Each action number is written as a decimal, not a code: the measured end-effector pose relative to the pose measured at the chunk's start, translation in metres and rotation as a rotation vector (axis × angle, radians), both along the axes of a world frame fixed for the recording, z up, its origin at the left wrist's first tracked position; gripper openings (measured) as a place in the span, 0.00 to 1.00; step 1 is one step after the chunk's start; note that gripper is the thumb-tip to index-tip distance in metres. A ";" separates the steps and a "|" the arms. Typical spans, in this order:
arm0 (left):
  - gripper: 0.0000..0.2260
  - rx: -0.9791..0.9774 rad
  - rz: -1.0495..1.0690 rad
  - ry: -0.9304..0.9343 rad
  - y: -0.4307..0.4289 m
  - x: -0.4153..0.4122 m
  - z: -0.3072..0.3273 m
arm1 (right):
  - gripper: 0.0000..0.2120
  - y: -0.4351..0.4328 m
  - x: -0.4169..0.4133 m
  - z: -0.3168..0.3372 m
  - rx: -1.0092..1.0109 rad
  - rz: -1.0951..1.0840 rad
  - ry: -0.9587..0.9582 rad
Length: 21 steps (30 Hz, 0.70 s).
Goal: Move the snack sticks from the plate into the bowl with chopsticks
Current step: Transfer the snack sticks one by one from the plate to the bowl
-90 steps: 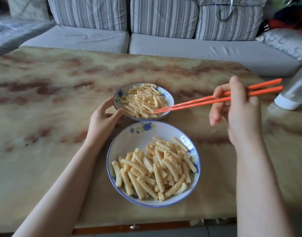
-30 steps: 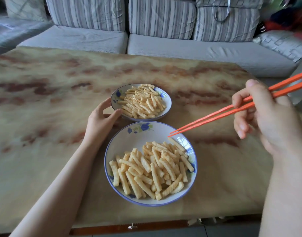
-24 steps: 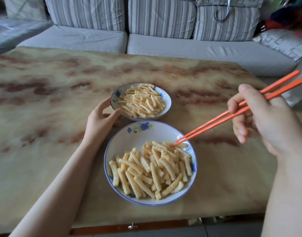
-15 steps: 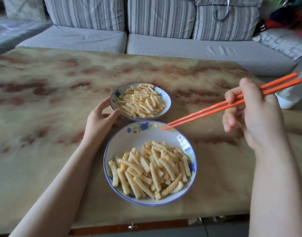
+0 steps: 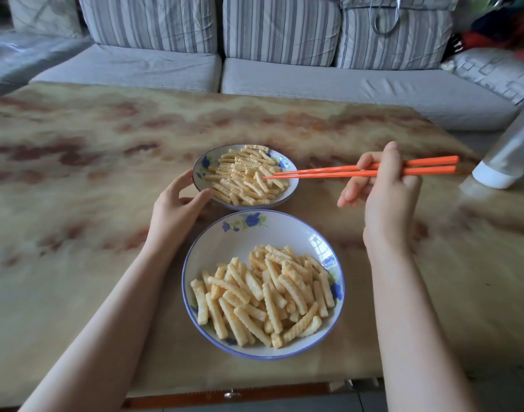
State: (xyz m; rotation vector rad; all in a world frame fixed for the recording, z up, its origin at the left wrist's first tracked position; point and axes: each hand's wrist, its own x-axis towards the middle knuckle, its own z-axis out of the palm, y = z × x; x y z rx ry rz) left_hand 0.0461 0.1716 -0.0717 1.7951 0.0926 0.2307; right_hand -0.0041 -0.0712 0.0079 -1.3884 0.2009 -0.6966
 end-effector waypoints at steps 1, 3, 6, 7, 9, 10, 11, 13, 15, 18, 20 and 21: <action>0.19 -0.001 0.002 0.002 0.000 0.000 0.000 | 0.22 0.001 0.002 -0.003 -0.014 0.006 0.009; 0.19 -0.005 0.004 0.004 -0.001 -0.001 0.002 | 0.22 0.003 0.005 -0.007 -0.037 0.026 0.024; 0.19 -0.010 0.005 0.004 -0.001 -0.002 0.002 | 0.22 0.001 0.003 -0.007 -0.061 0.044 0.023; 0.20 -0.009 0.006 0.004 -0.001 -0.002 0.002 | 0.22 0.000 0.002 -0.006 -0.063 0.046 0.013; 0.20 -0.003 0.008 0.004 -0.001 -0.002 0.002 | 0.21 -0.006 -0.002 0.000 -0.056 0.059 -0.011; 0.20 -0.002 0.008 0.005 -0.001 -0.002 0.002 | 0.21 -0.009 -0.004 0.003 -0.054 0.076 -0.016; 0.20 -0.004 0.007 0.006 0.000 -0.001 0.002 | 0.21 -0.012 -0.006 0.006 -0.053 0.102 -0.014; 0.20 -0.005 0.006 0.006 0.000 -0.001 0.002 | 0.22 -0.019 -0.011 0.012 -0.061 0.176 0.002; 0.20 0.005 0.008 0.001 0.000 -0.001 0.002 | 0.23 -0.026 -0.017 0.016 -0.100 0.257 0.026; 0.20 -0.002 0.008 0.000 0.000 0.000 0.000 | 0.27 -0.036 -0.027 0.021 -0.189 0.351 0.089; 0.20 0.005 0.002 -0.005 0.001 0.001 -0.001 | 0.27 -0.042 -0.031 0.023 -0.232 0.361 0.123; 0.20 0.010 0.000 -0.009 0.001 0.001 -0.001 | 0.27 -0.044 -0.033 0.024 -0.246 0.359 0.132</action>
